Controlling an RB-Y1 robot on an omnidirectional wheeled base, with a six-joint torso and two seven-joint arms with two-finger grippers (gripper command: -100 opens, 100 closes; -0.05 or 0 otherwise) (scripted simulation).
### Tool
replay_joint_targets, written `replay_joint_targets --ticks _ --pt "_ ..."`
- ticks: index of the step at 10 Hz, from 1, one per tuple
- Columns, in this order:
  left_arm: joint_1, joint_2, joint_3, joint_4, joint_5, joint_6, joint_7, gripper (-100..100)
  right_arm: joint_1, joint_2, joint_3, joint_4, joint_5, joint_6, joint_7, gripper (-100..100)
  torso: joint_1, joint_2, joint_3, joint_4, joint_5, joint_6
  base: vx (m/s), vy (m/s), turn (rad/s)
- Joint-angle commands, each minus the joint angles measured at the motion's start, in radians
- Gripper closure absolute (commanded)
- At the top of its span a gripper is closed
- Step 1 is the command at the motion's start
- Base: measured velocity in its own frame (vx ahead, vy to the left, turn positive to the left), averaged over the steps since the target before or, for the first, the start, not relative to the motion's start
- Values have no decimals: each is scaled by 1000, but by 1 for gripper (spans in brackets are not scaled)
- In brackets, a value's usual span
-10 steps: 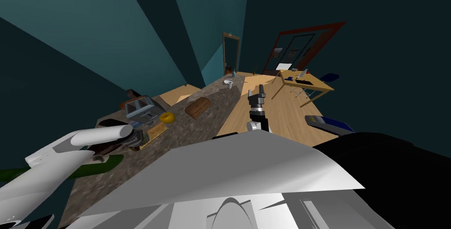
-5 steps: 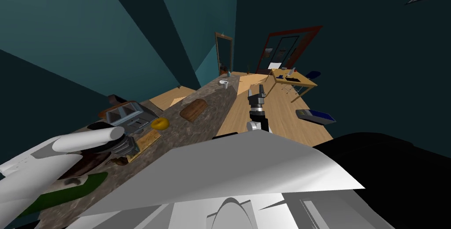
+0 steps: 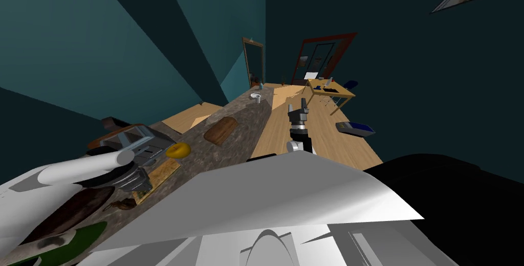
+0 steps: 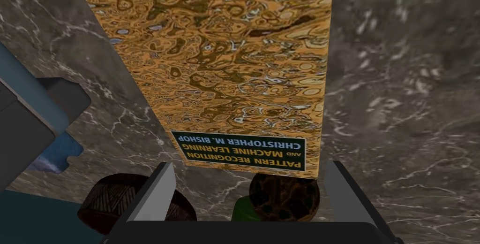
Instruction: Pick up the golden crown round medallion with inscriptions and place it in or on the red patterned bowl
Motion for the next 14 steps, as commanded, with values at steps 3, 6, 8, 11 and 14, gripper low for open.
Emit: replay_joint_targets --ticks 3,6,8,11,14 --pt "10 10 6 49 22 67 31 -100 0 0 0 0 0 0 0 0 0 0 0 0 0 0 -3 22 -142" --pt "25 21 11 99 43 126 48 -100 0 0 0 0 0 0 0 0 1 1 1 0 0 0 -19 27 -109" --pt "43 31 12 134 54 165 57 -100 0 0 0 0 0 0 0 0 1 2 1 0 0 0 -48 39 -83" --pt "36 32 6 154 51 164 47 0 0 0 0 0 0 0 0 0 1 5 3 1 0 -1 -62 29 19" --pt "36 13 39 218 15 105 -49 -100 0 0 0 0 0 0 0 0 -5 -3 -1 0 -1 -2 58 -60 194"
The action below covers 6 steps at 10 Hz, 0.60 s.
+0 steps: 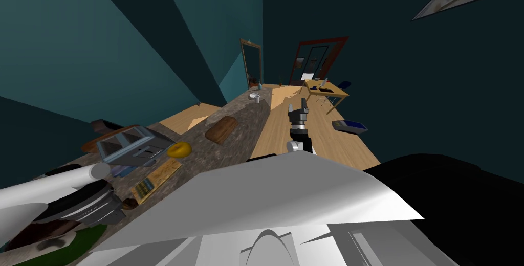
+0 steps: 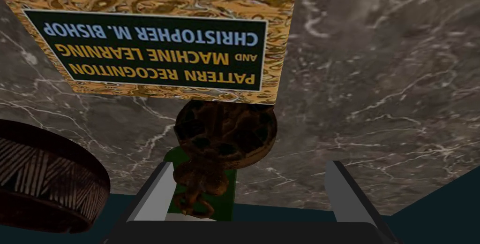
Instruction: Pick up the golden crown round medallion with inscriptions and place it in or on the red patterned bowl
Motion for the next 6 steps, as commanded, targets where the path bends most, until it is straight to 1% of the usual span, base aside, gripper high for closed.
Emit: replay_joint_targets --ticks 1,2,3,4,6 --pt "3 -11 19 30 -19 -32 -50 -100 0 0 0 0 0 0 0 0 0 0 0 0 0 0 74 -80 247" --pt "3 -11 19 30 -19 -32 -62 -100 0 0 0 0 0 0 0 0 0 0 0 0 0 0 34 -37 115" --pt "3 -17 30 51 -31 -51 -97 -100 0 0 0 0 0 0 0 0 2 2 1 0 0 0 25 -28 86" --pt "3 -17 30 51 -31 -51 -97 -100 0 0 0 0 0 0 0 0 3 2 1 0 1 0 36 -38 108" --pt "3 -17 30 51 -31 -51 -97 -100 0 0 0 0 0 0 0 0 4 2 1 0 1 1 9 -2 -29"
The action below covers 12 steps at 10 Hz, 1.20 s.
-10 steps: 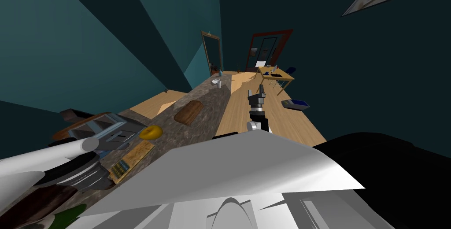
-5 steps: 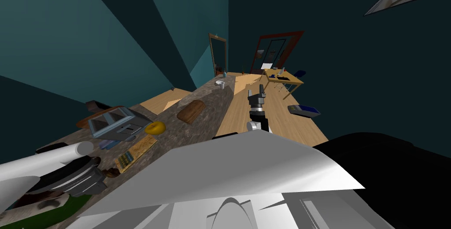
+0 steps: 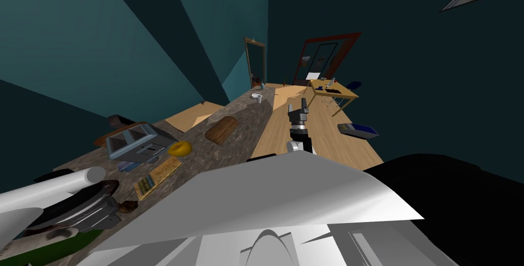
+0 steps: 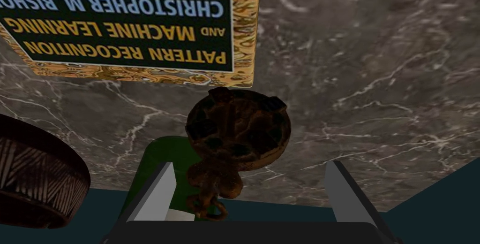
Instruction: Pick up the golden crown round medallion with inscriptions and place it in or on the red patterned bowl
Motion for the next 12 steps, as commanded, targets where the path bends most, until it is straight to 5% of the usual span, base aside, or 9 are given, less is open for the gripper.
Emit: replay_joint_targets --ticks 1,9,10,12 --pt "0 0 0 0 0 0 0 -100 0 0 0 0 0 0 0 0 0 0 0 0 0 0 -5 6 -17" --pt "-15 -30 -7 33 -22 -33 -11 -100 0 0 0 0 0 0 0 0 3 1 1 0 2 0 -2 0 8" --pt "-15 -32 -7 34 -23 -38 -11 100 0 0 0 0 0 0 0 0 4 1 0 0 2 0 0 0 0" --pt "-15 -31 -7 34 -22 -37 -11 100 0 0 0 0 0 0 0 0 4 0 0 0 3 1 0 0 0"
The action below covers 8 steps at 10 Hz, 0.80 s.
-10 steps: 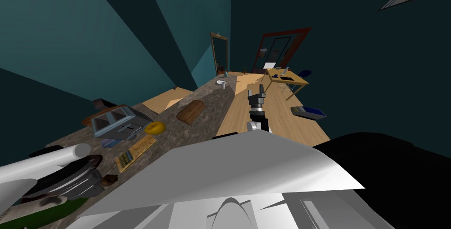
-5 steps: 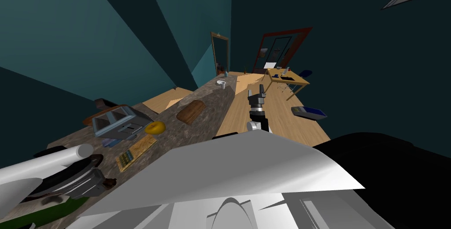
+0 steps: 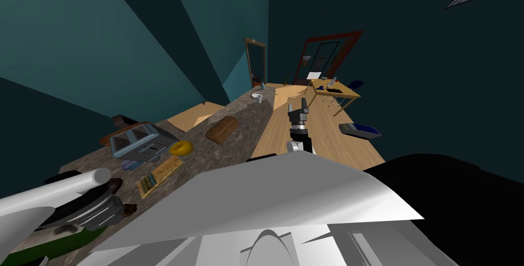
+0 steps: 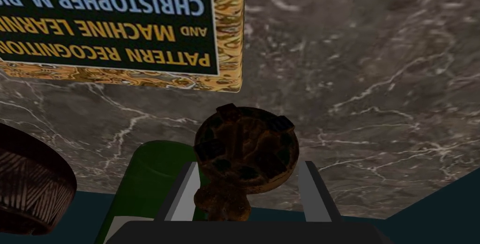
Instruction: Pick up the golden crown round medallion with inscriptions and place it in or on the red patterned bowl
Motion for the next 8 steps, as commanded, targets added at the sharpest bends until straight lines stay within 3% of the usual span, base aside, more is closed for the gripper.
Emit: replay_joint_targets --ticks 1,2,3,4,5,6,7,8 --pt "0 0 0 0 0 0 0 100 0 0 0 0 0 0 0 0 0 0 0 0 0 0 0 0 0" --pt "0 0 0 0 0 0 0 100 0 0 0 0 0 0 0 0 0 0 0 0 0 0 0 0 0" --pt "0 0 0 0 0 0 0 0 0 0 0 0 0 0 0 0 0 0 0 0 0 0 0 0 0" --pt "14 23 6 -28 17 26 8 100 0 0 0 0 0 0 0 0 0 0 0 0 0 0 7 -2 10" --pt "7 13 3 -16 10 14 4 100 0 0 0 0 0 0 0 0 0 -1 0 0 -1 0 0 0 0" --pt "7 16 4 -18 11 18 5 0 0 0 0 0 0 0 0 0 0 0 0 0 0 0 0 0 0" --pt "-11 7 11 -21 16 8 -3 100 0 0 0 0 0 0 0 0 0 0 0 0 0 0 81 -92 -86" --pt "-27 4 19 -20 18 -4 -15 100 0 0 0 0 0 0 0 0 -6 -6 -3 -1 0 4 111 -147 -129"
